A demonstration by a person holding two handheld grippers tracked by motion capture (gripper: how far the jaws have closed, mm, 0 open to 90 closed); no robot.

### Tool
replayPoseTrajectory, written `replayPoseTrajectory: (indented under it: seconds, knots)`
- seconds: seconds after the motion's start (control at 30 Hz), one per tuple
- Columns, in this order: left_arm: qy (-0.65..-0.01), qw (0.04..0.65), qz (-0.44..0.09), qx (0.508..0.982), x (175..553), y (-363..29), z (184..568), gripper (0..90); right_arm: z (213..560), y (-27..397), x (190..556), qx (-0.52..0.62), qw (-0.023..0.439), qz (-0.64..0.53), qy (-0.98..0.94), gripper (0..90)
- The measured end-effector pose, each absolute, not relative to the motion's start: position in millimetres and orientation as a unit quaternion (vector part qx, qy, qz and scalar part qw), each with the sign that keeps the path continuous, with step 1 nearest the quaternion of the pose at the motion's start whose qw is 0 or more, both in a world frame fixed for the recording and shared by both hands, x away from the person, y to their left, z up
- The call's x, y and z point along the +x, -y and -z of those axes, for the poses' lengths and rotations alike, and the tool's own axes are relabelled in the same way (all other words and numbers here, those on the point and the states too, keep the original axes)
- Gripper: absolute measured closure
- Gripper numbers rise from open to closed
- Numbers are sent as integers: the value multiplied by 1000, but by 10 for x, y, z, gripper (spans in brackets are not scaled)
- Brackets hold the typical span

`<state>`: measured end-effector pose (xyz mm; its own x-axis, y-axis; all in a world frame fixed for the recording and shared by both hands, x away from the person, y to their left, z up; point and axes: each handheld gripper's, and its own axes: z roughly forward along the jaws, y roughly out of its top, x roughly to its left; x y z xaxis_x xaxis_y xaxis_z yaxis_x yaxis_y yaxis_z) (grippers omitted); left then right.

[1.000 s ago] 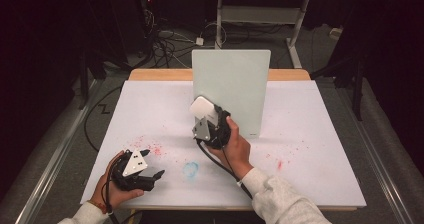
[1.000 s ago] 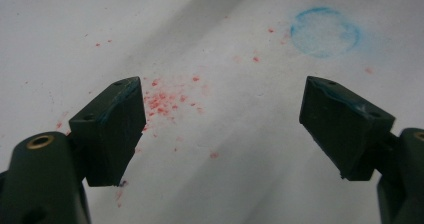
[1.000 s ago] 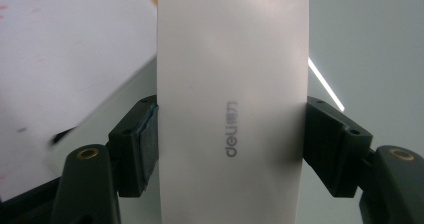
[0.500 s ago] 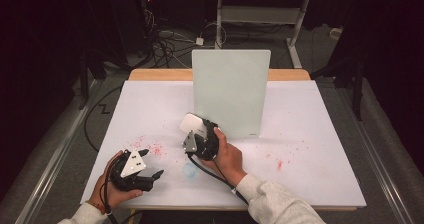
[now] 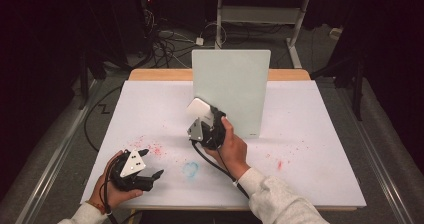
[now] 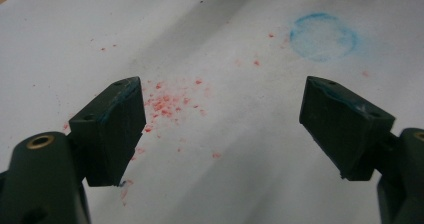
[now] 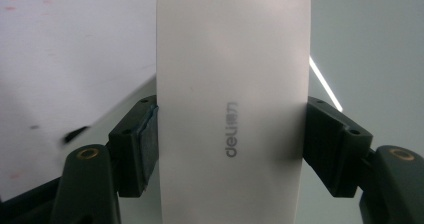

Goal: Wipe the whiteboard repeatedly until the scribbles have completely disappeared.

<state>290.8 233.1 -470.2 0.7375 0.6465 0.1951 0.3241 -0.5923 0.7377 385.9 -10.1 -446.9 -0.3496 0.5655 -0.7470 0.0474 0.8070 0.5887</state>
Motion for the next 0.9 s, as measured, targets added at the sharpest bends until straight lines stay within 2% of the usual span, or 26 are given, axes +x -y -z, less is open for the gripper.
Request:
replayPoseTrajectory:
  seconds: [0.07,0.2,0.37,0.6,0.9]
  knots:
    - [-281,354,-229,862,2907,-2336,4695,179,4553,36,3827,180,516,-241,-802,312]
    - [-283,360,-229,859,2901,-2361,4681,178,4653,-68,3794,157,513,-224,-813,312]
    - [-284,361,-228,859,2894,-2360,4688,178,4518,-31,3836,168,509,-232,-812,312]
    - [-286,358,-228,859,2892,-2360,4694,178,4201,241,3948,219,532,-256,-777,312]
    - [-284,354,-229,861,2898,-2340,4698,178,4080,635,3992,253,541,-262,-758,312]
